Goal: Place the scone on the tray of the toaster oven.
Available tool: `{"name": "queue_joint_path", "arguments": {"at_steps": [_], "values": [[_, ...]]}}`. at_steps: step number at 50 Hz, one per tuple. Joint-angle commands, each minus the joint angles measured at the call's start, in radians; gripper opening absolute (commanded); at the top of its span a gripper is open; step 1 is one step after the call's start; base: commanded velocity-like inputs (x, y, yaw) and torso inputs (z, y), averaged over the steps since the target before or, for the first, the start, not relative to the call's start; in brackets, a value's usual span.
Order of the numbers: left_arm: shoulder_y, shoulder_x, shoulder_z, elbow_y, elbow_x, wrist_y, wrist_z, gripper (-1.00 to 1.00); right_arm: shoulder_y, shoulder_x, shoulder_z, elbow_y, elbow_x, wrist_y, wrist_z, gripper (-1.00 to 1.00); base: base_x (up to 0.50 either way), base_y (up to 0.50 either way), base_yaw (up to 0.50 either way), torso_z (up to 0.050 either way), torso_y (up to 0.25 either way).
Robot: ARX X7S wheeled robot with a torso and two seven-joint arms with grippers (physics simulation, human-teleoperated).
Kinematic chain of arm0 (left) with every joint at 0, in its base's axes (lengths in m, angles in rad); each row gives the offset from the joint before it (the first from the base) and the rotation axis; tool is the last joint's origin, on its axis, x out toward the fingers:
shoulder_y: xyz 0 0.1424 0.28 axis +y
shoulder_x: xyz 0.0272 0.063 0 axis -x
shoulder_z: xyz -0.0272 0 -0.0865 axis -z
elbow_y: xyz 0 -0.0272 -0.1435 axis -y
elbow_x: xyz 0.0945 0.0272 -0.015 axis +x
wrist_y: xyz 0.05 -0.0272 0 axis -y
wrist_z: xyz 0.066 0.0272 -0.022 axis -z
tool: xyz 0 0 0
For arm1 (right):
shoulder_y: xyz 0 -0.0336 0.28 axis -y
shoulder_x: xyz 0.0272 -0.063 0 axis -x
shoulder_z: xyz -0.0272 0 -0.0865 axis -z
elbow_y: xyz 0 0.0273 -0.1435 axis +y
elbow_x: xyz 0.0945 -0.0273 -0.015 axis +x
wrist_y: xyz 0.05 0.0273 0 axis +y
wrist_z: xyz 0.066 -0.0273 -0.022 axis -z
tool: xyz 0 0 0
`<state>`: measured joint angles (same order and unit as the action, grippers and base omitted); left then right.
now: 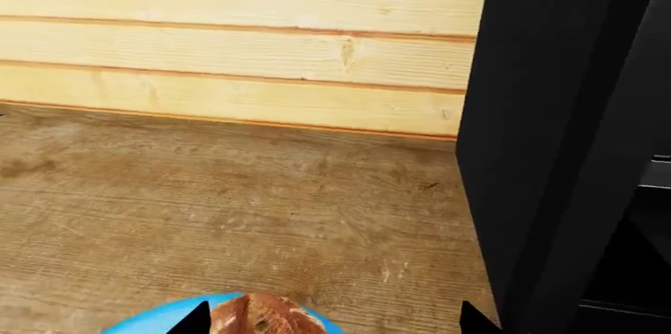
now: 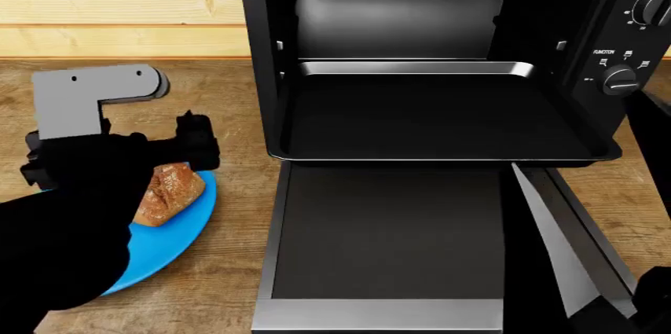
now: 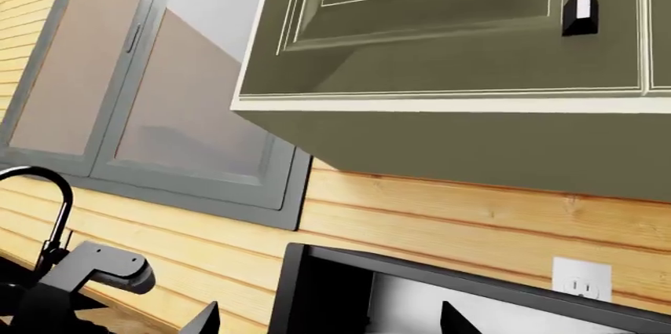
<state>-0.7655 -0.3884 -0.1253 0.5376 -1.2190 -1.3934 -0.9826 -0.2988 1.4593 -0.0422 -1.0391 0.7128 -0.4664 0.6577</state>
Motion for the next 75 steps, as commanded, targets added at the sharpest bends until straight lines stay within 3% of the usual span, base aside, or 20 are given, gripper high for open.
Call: {"name": "queue_joint_path", "arguments": {"at_steps": [1, 7, 15, 29, 44, 75], "values": [[0.025, 0.044, -0.093, -0.029, -0.091, -0.021, -0.142, 1.00, 0.067, -0.020, -0.083, 0.005, -0.006, -0.012, -0.026, 1.00, 0.00, 0.00, 0.00, 0.000, 0.000], [0.062, 0.048, -0.114, -0.004, -0.063, 0.032, -0.144, 1.00, 0.041, -0.017, -0.088, 0.019, -0.023, -0.038, -0.032, 1.00, 0.00, 0.00, 0.00, 0.000, 0.000], [0.075, 0.093, -0.182, -0.010, -0.138, 0.040, -0.261, 1.00, 0.021, -0.013, -0.088, 0.034, -0.029, -0.065, -0.043, 1.00, 0.00, 0.00, 0.00, 0.000, 0.000], [0.102, 0.094, -0.172, 0.034, -0.170, 0.034, -0.337, 1.00, -0.063, 0.028, -0.058, 0.060, -0.055, -0.146, -0.026, 1.00, 0.00, 0.00, 0.00, 0.000, 0.000], [0.099, 0.108, -0.184, 0.017, -0.358, 0.023, -0.560, 1.00, 0.025, -0.047, -0.105, 0.062, -0.013, -0.091, -0.103, 1.00, 0.00, 0.00, 0.00, 0.000, 0.000], [0.119, 0.067, -0.133, 0.043, -0.350, 0.039, -0.544, 1.00, 0.026, -0.070, -0.118, 0.069, -0.013, -0.087, -0.127, 1.00, 0.00, 0.00, 0.00, 0.000, 0.000]]}}
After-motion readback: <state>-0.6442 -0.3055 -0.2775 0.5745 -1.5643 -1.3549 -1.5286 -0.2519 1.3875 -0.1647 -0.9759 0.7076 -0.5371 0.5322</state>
